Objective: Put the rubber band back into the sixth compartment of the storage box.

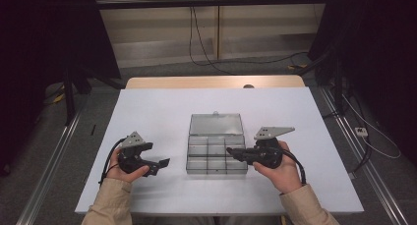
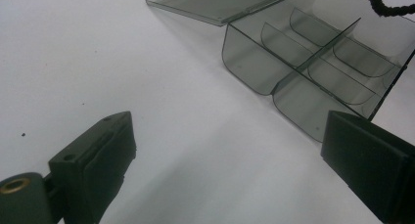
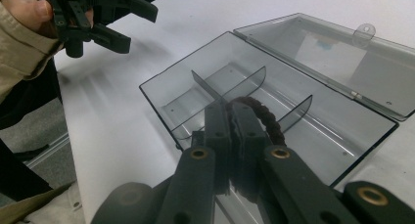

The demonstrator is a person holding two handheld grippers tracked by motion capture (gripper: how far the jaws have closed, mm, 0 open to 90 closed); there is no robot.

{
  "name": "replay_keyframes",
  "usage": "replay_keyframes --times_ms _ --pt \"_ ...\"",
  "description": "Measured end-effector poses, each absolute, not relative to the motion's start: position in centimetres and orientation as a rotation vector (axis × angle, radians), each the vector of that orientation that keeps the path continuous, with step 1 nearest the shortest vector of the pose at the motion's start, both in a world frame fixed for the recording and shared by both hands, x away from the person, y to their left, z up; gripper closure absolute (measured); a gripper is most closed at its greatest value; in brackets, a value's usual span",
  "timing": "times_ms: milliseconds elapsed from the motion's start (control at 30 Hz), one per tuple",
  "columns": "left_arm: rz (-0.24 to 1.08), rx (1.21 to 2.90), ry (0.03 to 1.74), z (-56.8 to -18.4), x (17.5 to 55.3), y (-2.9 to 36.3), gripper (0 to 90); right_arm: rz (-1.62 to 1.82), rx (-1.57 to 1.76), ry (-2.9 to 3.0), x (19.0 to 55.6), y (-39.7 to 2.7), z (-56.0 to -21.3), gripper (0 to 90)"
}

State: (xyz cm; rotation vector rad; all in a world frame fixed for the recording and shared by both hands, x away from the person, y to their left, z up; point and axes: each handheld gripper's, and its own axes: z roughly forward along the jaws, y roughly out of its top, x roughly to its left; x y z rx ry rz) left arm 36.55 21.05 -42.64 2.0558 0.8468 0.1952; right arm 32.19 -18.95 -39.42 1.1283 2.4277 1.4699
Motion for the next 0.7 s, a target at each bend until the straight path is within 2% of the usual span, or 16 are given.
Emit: replay_keyframes --times_ms 700 --pt "0.194 2.058 0.847 -42.6 36.5 21.1 6.0 1.441 1.15 2.46 32.3 -18.8 -40.8 87.5"
